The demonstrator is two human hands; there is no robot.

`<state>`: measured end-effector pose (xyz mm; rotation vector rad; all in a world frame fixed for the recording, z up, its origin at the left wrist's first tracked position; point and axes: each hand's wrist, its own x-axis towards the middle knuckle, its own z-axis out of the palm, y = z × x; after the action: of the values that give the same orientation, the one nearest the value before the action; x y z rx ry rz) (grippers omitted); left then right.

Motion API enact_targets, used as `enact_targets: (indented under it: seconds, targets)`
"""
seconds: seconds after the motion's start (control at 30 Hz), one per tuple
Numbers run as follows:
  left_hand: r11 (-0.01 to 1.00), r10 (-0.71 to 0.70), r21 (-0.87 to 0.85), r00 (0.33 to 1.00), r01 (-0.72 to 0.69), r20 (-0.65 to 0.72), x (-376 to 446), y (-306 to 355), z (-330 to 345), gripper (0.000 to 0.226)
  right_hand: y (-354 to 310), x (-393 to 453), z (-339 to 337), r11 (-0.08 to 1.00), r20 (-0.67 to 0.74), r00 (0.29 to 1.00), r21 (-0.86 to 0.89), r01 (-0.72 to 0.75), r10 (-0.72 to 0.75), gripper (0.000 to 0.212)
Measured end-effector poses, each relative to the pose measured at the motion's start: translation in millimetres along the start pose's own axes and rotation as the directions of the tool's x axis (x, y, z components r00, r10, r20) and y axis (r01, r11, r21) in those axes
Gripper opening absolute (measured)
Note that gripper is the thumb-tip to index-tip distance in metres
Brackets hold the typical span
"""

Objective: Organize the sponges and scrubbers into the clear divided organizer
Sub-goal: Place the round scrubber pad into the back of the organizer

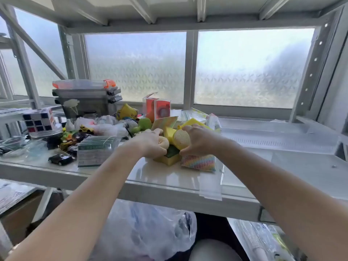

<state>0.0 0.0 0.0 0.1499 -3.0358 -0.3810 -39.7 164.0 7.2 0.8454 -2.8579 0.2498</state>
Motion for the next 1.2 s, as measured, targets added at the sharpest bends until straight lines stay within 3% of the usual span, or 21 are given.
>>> enact_targets:
  seconds: [0.13,0.33,0.47,0.6,0.73,0.97,1.2]
  targets:
    - [1.0,-0.018,0.024,1.0,0.018,0.004,11.3,-4.4,5.6,0.069,1.1,9.6,8.0,0.999,0.055,0.998,-0.054,-0.009,0.012,0.083]
    - [1.0,-0.008,0.002,0.99,0.009,-0.141,17.5,-8.1,8.1,0.048,4.7,15.4,15.3,0.979,-0.086,0.995,-0.201,0.024,-0.042,0.037]
    - [0.999,-0.03,-0.05,0.94,0.014,-0.34,13.4,4.2,-2.4,0.038,9.7,18.6,7.1,0.995,-0.273,0.96,-0.095,0.03,-0.056,0.021]
    - [0.991,0.021,-0.107,0.867,-0.085,-0.497,8.6,22.8,-20.1,0.03,13.8,9.0,-22.9,0.996,-0.456,0.888,0.043,0.079,-0.051,0.017]
    - [0.97,0.146,-0.077,0.806,-0.23,-0.573,2.3,60.1,-31.5,0.031,38.9,-18.4,-76.3,0.986,-0.549,0.836,0.14,0.091,0.001,0.019]
    - [0.817,0.398,-0.105,0.686,-0.567,-0.609,-15.5,160.8,-19.2,0.03,146.1,-78.5,-137.1,0.96,-0.626,0.748,0.273,-0.057,0.223,0.023]
    - [0.704,0.585,-0.13,0.673,-0.699,-0.452,-34.7,266.1,36.3,0.03,229.1,-115.6,-141.9,0.917,-0.55,0.77,0.384,-0.109,0.322,0.032]
